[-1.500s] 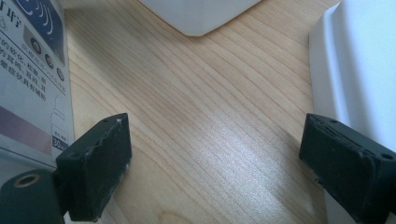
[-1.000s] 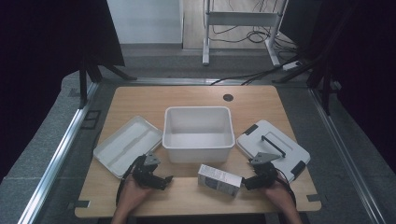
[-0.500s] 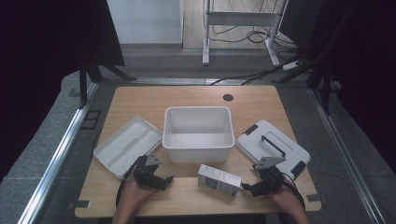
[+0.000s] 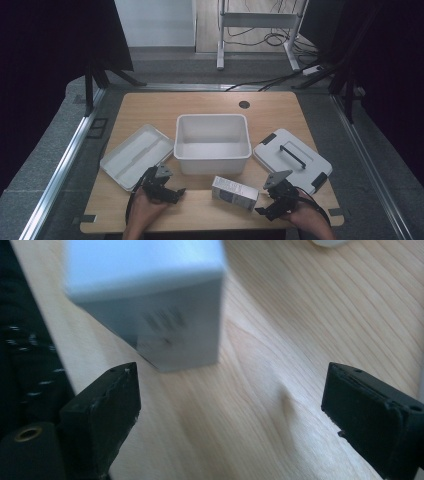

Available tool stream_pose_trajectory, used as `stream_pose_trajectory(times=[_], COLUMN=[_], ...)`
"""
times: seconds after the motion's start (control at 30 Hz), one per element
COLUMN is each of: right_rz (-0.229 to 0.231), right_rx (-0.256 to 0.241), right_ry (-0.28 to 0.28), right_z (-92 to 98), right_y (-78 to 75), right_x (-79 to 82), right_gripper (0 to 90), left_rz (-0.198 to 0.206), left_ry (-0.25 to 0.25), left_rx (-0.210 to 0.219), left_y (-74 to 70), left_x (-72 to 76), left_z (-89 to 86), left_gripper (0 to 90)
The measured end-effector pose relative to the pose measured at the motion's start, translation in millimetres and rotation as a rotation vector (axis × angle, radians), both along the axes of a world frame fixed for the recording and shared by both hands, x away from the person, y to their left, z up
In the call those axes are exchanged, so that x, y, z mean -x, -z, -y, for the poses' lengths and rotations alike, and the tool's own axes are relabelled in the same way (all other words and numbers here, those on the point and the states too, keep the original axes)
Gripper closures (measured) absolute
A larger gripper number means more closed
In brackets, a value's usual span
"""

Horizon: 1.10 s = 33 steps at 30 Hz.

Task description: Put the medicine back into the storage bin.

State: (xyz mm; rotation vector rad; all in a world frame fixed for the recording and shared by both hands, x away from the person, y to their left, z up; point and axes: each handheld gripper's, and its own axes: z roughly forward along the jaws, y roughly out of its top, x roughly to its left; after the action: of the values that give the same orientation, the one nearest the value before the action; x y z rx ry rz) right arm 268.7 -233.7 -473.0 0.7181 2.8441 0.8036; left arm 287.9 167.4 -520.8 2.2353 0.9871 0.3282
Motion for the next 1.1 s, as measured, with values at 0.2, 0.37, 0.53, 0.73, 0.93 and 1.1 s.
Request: stream_pose_trajectory(times=[0.2, 0.37, 0.53, 0.73, 0.93, 1.1], right_rz=[-0.03, -0.039, -0.055, -0.076, -0.107, -0.14], right_rx=[0.058, 0.122, 0.202, 0.299, 0.38, 0.403], right_ry=[-0.062, -0.105, -0.139, -0.197, -0.227, -0.237], right_z=[-23.3, -47.6, -72.4, -100.7, -118.8, -123.6], right_y=[-15.7, -23.8, -25.1, -23.1, -23.5, -27.7], right_x=[-1.9, -8.7, -19.3, -26.2, -29.9, -30.8], right_gripper=[8.4, 13.0, 16.1, 25.5, 46.2, 54.4], left_rz=[0.001, 0.004, 0.006, 0.01, 0.008, 0.008], left_ry=[0.0, 0.006, 0.01, 0.023, 0.031, 0.033], left_rx=[0.0, 0.004, 0.008, 0.012, 0.013, 0.014], left_y=[0.0, -0.1, -0.2, -0.4, -0.5, -0.5], left_x=[0.1, 0.8, 1.3, 2.5, 3.1, 3.3], left_z=[0.0, -0.2, -0.1, -0.3, -0.4, -0.4], left_gripper=[0.8, 1.8, 3.2, 5.1, 5.4, 5.5])
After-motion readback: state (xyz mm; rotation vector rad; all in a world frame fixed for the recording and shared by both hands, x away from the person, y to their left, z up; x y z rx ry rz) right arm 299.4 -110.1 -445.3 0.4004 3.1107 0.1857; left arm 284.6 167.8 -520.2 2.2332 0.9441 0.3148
